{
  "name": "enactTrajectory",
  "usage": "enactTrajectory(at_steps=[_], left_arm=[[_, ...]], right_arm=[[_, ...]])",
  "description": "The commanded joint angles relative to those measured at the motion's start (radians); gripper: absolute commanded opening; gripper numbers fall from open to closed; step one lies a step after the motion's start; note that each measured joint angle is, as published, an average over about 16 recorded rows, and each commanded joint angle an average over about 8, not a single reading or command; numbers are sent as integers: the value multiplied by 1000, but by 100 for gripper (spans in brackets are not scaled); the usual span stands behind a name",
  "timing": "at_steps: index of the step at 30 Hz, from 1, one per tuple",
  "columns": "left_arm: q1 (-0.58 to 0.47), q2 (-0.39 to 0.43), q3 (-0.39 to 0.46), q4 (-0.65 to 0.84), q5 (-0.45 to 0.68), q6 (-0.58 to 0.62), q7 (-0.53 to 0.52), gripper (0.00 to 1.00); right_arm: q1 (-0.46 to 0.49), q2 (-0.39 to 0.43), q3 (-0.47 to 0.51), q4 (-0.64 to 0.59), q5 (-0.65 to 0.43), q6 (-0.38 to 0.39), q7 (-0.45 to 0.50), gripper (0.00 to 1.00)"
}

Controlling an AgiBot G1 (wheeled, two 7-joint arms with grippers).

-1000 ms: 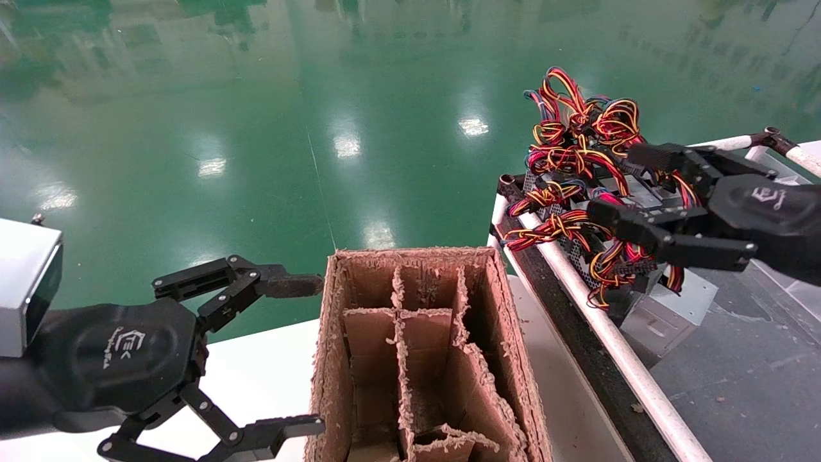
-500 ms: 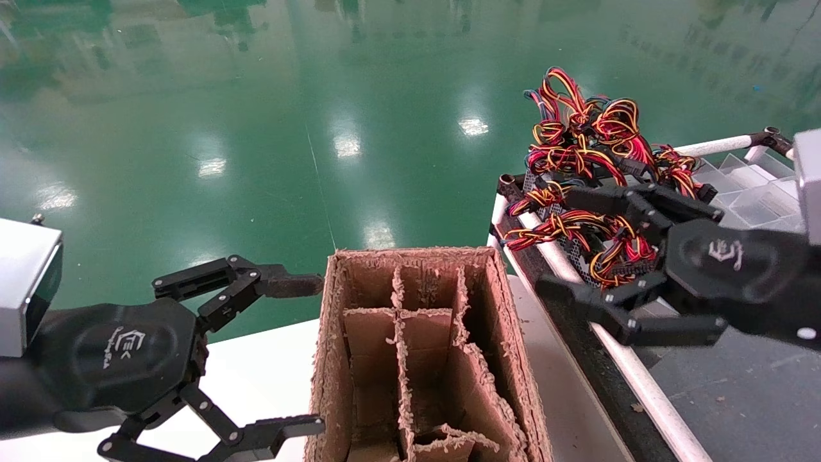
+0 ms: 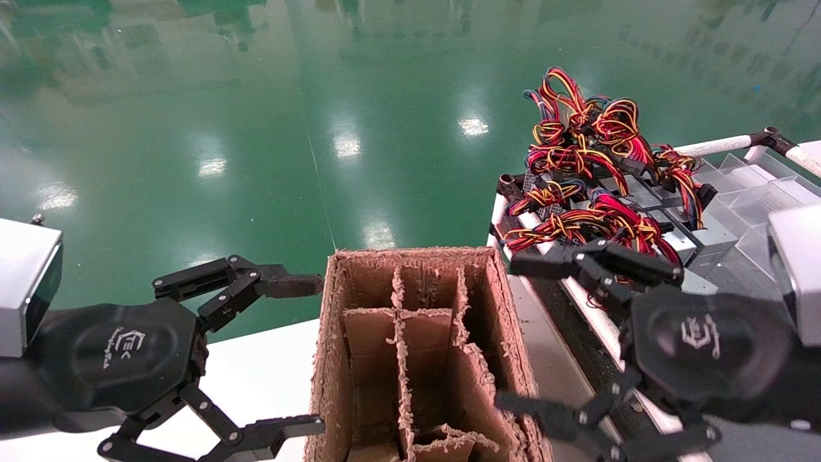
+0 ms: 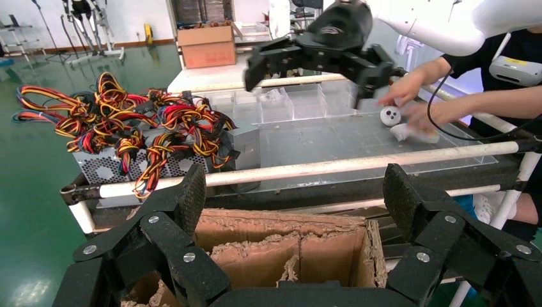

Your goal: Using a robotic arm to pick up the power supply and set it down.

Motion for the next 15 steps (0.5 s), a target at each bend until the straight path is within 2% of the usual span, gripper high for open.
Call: enactTrajectory(at_steps=[1, 15], left_arm=[[0, 0, 0, 0, 0, 0, 0, 100], [1, 1, -2, -1, 1, 0, -1, 100]], right_arm=[[-6, -4, 2, 13, 3, -15, -4, 100], [-12, -8, 5, 23, 7, -27, -7, 100]])
